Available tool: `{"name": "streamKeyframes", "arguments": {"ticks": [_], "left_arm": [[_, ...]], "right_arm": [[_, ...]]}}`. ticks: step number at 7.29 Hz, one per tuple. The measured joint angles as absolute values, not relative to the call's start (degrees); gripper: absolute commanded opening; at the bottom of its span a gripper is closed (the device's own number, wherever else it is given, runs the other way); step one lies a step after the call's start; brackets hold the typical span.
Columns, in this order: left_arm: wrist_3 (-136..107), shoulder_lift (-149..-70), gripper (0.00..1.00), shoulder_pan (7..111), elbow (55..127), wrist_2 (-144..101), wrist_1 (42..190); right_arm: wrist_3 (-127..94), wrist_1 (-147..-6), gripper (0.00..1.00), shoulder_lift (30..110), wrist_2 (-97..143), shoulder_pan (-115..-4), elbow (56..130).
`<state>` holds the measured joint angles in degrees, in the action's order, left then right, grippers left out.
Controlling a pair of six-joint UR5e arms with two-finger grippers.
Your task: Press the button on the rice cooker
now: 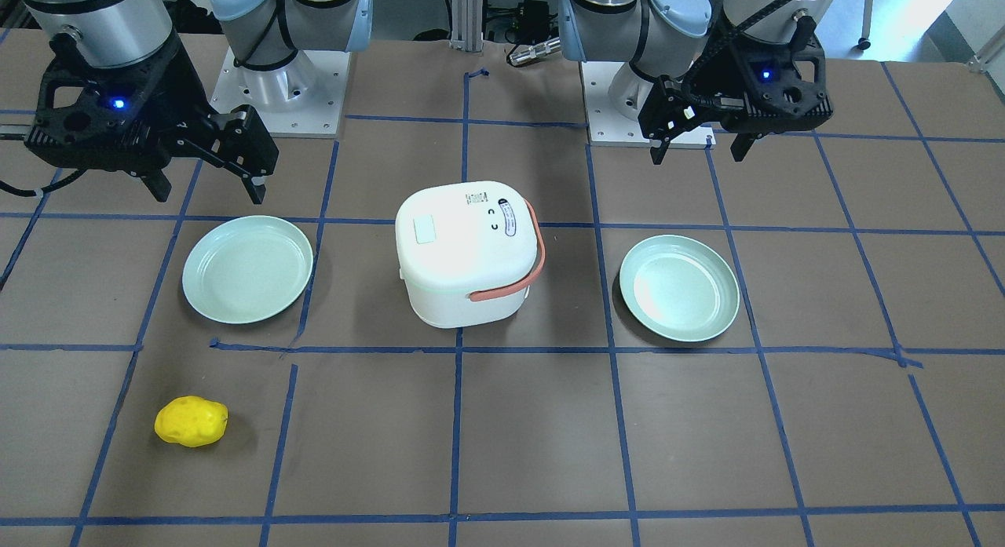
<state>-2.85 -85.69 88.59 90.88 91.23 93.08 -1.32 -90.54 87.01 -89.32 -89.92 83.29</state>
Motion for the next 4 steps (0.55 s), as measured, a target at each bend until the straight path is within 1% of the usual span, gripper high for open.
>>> {"name": "streamKeyframes", "arguments": {"ticks": [1, 2, 3, 4], "left_arm": [[-2.8, -85.7, 1.00, 88.6, 90.9, 91.2, 93.1], [-2.8, -85.7, 1.00, 88.6, 90.9, 91.2, 93.1], [-2.8, -85.7, 1.00, 88.6, 90.9, 91.2, 93.1], [-2.8, -85.7, 1.00, 88.6, 90.9, 91.2, 93.1]], "right_arm": [[-1.3, -90.5, 1.00, 87.0, -89.3, -89.9, 83.3], [-1.3, -90.5, 0.79, 87.0, -89.3, -90.0, 83.3], [-1.4, -90.5, 0.48, 87.0, -89.3, -90.0, 83.4], [-1.3, -90.5, 0.46, 87.0, -89.2, -90.0, 83.5]]}}
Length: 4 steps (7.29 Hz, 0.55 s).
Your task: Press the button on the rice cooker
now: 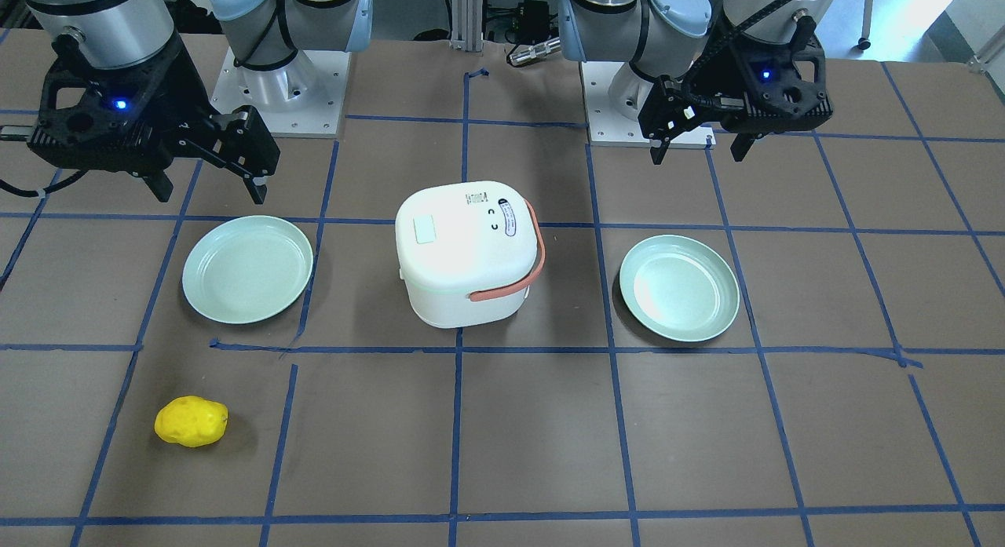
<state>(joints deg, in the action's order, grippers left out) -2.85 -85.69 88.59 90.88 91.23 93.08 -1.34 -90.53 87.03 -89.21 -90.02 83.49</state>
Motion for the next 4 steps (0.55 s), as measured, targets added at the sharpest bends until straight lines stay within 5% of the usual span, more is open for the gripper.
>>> {"name": "streamKeyframes", "arguments": {"ticks": [1, 4], "left_arm": [[-2.9, -85.7, 1.00, 88.6, 90.9, 91.2, 93.1], [-2.8, -85.7, 1.00, 88.6, 90.9, 91.2, 93.1]], "right_arm": [[-1.4, -90.5, 0.21, 87.1, -88.9, -90.1, 83.5], [-2.7, -90.8, 0.00, 86.5, -88.8, -94.1, 84.1]]}}
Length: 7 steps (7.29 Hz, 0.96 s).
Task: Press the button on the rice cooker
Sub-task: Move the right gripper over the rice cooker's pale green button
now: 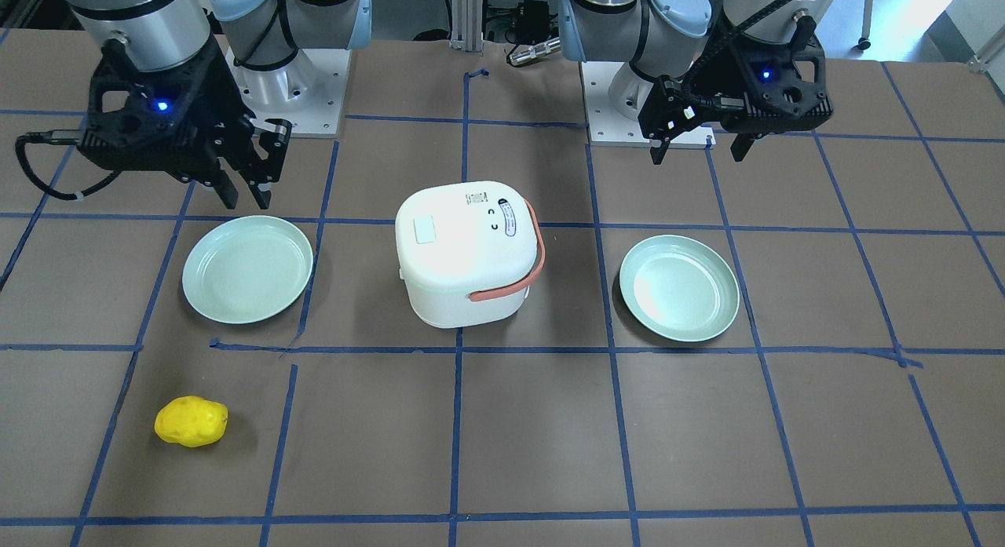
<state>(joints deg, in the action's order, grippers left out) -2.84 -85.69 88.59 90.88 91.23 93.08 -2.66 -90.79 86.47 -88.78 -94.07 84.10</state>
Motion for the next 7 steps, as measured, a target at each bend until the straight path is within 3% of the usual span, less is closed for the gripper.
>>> {"name": "streamKeyframes", "arguments": {"ticks": [3, 7], "left_arm": [[-2.9, -85.7, 1.00, 88.6, 90.9, 91.2, 93.1], [-2.8, -85.7, 1.00, 88.6, 90.9, 91.2, 93.1]], "right_arm": [[-7.4, -92.2, 0.00, 84.9, -88.5, -100.6, 87.2], [-11.0, -104.0, 0.00, 83.4, -88.5, -108.5, 96.6]]}}
